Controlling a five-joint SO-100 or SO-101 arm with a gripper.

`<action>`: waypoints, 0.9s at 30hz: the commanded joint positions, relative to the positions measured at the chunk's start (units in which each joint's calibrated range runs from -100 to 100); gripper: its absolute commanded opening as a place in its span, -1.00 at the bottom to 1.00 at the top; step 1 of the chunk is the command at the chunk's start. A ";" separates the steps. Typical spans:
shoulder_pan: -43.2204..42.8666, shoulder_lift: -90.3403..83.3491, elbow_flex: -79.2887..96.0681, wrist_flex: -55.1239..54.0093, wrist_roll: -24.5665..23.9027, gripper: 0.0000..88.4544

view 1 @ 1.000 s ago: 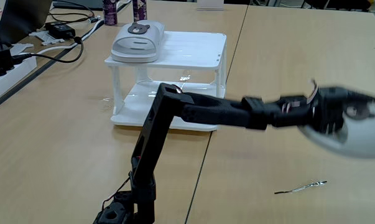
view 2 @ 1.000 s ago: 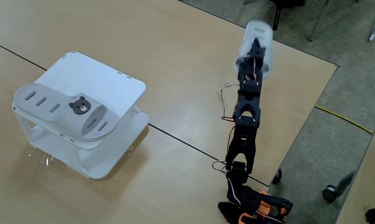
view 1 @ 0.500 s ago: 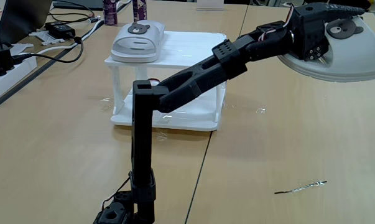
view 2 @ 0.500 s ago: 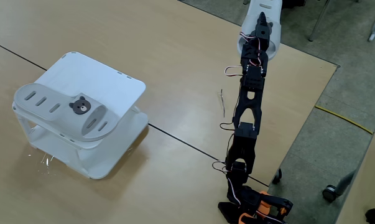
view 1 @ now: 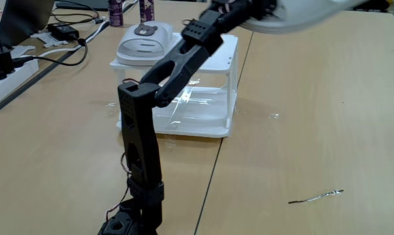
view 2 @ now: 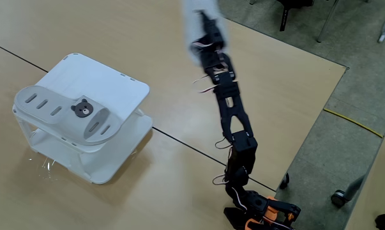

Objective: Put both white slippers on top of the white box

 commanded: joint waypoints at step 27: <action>-32.38 -1.80 -0.87 -0.69 0.42 -0.98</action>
